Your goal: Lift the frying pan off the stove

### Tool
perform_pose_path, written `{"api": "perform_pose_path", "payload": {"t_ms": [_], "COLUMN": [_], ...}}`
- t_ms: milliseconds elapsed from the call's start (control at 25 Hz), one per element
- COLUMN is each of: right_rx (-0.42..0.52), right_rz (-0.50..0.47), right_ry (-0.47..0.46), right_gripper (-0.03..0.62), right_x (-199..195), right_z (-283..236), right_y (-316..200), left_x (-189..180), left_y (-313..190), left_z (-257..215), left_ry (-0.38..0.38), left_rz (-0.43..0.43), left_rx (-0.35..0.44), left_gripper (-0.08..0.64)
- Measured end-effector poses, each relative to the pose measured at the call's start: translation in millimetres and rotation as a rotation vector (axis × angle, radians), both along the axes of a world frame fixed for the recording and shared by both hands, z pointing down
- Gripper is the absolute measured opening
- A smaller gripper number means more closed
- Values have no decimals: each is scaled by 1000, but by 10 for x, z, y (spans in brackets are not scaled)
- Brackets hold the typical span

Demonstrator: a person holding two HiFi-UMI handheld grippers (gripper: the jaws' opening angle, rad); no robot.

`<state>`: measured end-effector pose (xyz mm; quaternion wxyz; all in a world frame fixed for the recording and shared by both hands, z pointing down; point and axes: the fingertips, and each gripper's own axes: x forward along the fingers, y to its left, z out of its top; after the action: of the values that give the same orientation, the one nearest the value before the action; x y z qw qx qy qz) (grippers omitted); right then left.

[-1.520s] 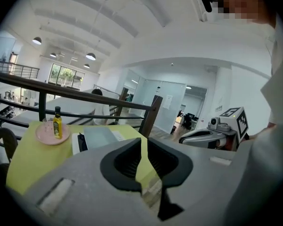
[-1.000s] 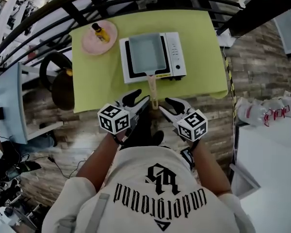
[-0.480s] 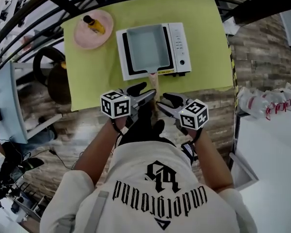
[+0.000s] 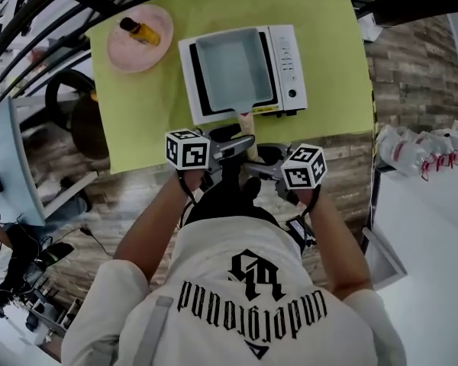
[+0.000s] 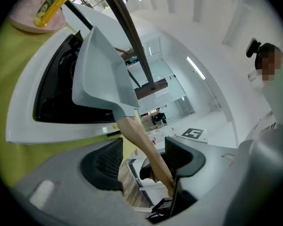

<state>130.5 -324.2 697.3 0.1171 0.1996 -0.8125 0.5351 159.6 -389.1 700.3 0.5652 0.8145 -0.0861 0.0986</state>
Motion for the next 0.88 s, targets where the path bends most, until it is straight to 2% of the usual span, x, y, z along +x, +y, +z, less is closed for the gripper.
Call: {"api": "perform_pose_path", "payload": {"t_ms": [160,360,560,720,880], "right_rx": [-28,-44,-59,-63,-57], "right_rz": [-20,-58,-59,-51,-39], "right_ry": [-42,-70,-99,-121,-142], "right_gripper": [223,173,166,162,163], "right_x": [-67,-156,-176,-186,-178], "right_z": [42,66,56,34,2], "right_y": [-33,9,20,11,11], "left_x": [50,120,195,221,234], "left_y": [-12,29,20,-12,-2], "left_z": [101,161,158,125,90], "left_ry": [13,49,102,125,148], "left_rz": [12,42,37,27,14], "left_rx": [-36,-69,-115,-117,-122], "left_gripper": [291,291,288,219,210]}}
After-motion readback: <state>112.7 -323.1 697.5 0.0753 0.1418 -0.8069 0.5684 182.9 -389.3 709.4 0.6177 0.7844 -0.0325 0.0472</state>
